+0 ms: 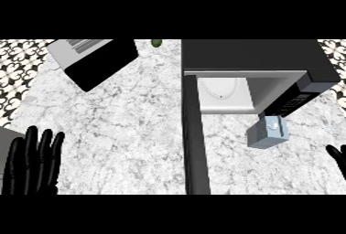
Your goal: Pick up the milk, place it into the microwave and close the microwave
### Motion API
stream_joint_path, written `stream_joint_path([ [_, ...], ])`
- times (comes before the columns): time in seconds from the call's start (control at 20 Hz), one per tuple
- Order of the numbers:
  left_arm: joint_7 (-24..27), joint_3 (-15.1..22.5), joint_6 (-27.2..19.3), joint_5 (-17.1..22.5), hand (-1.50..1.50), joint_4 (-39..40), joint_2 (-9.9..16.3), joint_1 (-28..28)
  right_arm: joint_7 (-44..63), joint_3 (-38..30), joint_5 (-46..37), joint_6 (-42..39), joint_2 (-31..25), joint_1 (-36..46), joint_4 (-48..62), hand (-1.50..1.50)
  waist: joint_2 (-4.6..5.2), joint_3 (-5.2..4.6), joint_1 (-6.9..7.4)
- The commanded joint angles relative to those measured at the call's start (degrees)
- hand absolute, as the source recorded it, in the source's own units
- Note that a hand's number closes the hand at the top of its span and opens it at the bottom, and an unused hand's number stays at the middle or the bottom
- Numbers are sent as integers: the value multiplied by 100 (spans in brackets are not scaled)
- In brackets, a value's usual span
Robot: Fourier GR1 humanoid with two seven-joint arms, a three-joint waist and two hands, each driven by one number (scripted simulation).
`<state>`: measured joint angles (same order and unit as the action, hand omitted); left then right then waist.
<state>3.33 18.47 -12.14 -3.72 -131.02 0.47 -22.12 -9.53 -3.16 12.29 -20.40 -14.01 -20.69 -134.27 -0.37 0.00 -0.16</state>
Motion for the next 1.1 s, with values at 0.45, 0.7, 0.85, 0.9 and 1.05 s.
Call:
stream_joint_path([
  [0.45,1518,172,577,900,-150,-1056,833,-2670,-924,-233,-1008,-396,529,-914,-116,-150,-5,-5,98],
  [0.7,2143,670,563,583,-150,-1057,932,-3352,-1374,-391,-1207,-542,592,-867,366,-150,3,1,95],
  [0.85,2406,288,696,840,-150,-763,1003,-3246,-1452,365,-2147,-189,1103,-752,646,-150,13,-1,86],
  [0.9,2852,24,923,1182,-150,-426,1049,-3316,-1439,237,-2240,-53,1062,-453,960,-150,10,-5,131],
  [1.05,2956,63,1048,1203,-150,-702,1221,-3853,-1358,-177,-1931,-185,792,-135,1125,-150,11,-1,128],
])
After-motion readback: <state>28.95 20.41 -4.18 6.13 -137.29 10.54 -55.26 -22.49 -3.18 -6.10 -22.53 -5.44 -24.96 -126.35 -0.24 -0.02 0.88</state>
